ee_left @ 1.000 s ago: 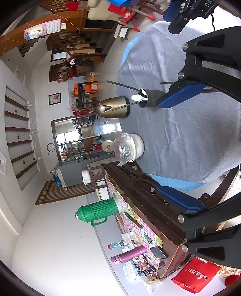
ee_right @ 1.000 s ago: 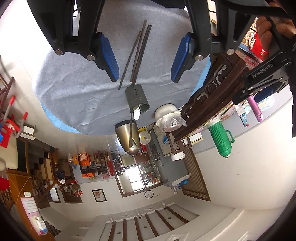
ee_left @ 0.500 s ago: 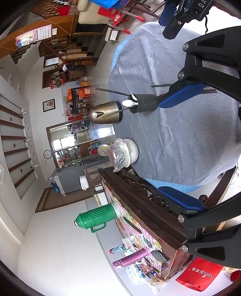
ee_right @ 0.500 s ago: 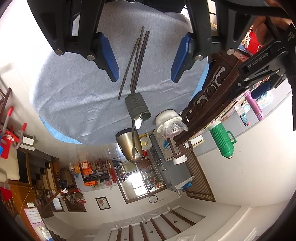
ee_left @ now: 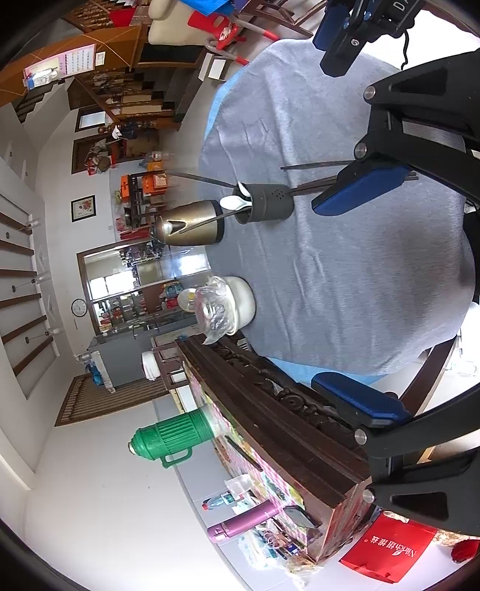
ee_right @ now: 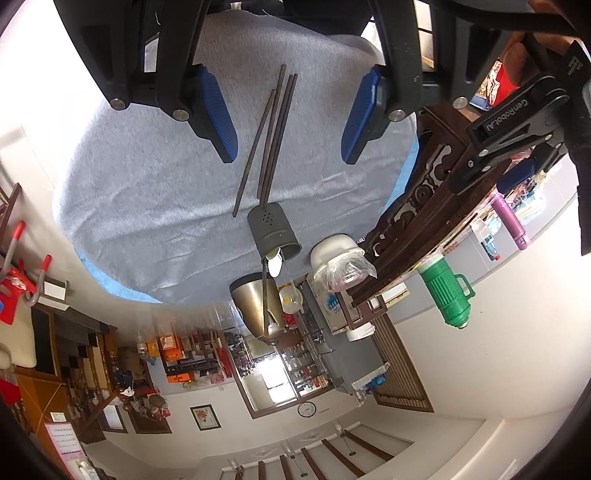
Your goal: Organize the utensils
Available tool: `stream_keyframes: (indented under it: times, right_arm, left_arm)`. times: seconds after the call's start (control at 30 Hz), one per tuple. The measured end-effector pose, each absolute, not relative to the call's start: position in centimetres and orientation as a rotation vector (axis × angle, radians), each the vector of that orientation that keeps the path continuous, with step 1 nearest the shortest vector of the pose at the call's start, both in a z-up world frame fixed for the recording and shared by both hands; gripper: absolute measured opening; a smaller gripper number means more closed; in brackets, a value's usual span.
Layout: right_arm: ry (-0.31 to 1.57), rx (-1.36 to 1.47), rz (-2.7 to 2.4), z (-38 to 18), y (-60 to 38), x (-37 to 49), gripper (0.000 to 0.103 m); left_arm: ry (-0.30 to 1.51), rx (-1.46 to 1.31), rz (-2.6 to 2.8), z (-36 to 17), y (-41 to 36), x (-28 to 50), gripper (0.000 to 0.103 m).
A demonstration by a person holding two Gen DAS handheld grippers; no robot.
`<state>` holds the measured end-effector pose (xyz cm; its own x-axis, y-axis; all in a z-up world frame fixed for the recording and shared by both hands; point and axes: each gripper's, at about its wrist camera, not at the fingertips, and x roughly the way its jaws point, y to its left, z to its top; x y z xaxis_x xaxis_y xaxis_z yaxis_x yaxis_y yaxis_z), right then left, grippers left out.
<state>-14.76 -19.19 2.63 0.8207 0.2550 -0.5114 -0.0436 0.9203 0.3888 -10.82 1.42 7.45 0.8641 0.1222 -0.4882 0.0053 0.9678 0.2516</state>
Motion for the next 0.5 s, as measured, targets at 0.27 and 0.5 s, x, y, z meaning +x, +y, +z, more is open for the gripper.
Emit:
stream_keyframes:
  times: [0.27, 0.5]
  right_arm:
    - [0.607, 0.371, 0.155, 2.1, -19.1, -14.5, 0.062]
    - [0.617, 0.369, 0.153, 2.0, -18.8, -14.4, 0.062]
  left_arm:
    - [0.563, 0.246, 0.058, 6.2, 1.6, -10.5, 0.087]
    - [0.579, 0.242, 0.058, 5.8, 1.9, -10.3, 0.087]
